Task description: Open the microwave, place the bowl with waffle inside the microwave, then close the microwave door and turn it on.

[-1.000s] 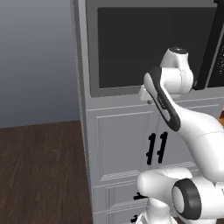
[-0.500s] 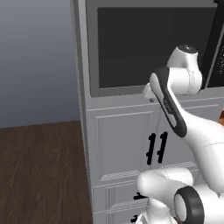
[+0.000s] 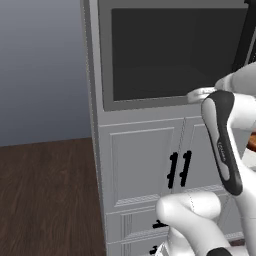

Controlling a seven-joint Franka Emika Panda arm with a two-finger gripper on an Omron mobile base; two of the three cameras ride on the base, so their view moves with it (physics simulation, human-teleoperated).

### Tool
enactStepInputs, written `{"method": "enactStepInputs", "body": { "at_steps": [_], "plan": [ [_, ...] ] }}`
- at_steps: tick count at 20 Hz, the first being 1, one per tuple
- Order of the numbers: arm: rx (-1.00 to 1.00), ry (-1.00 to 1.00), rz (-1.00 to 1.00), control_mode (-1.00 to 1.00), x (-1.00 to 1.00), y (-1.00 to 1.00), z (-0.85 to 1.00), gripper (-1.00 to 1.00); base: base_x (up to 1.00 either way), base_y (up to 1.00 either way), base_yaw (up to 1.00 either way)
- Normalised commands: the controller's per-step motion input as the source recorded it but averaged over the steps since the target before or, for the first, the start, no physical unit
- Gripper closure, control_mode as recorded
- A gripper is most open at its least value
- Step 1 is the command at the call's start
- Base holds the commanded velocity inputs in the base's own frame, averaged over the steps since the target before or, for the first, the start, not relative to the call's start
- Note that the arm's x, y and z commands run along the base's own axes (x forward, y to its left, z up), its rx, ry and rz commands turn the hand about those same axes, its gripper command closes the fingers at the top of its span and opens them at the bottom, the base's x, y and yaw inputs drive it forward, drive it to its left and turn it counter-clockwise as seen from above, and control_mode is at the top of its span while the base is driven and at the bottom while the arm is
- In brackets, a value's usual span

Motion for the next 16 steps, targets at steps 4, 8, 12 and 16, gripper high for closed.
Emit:
{"method": "enactStepInputs", "body": {
  "at_steps": [4,8,12,16],
  "plan": [
    [0.06,-0.04,0.0,-1.0,-0.11,-0.59,0.16,-1.0,0.0,0.0,0.0],
    [0.12,0.0,0.0,-1.0,-0.06,-0.57,0.14,-1.0,0.0,0.0,0.0],
    [0.0,0.0,0.0,-1.0,-0.26,-0.36,0.48,-1.0,0.0,0.0,0.0],
    [0.0,0.03,0.0,-1.0,-0.03,-0.35,0.37,-1.0,0.0,0.0,0.0]
  ]
}}
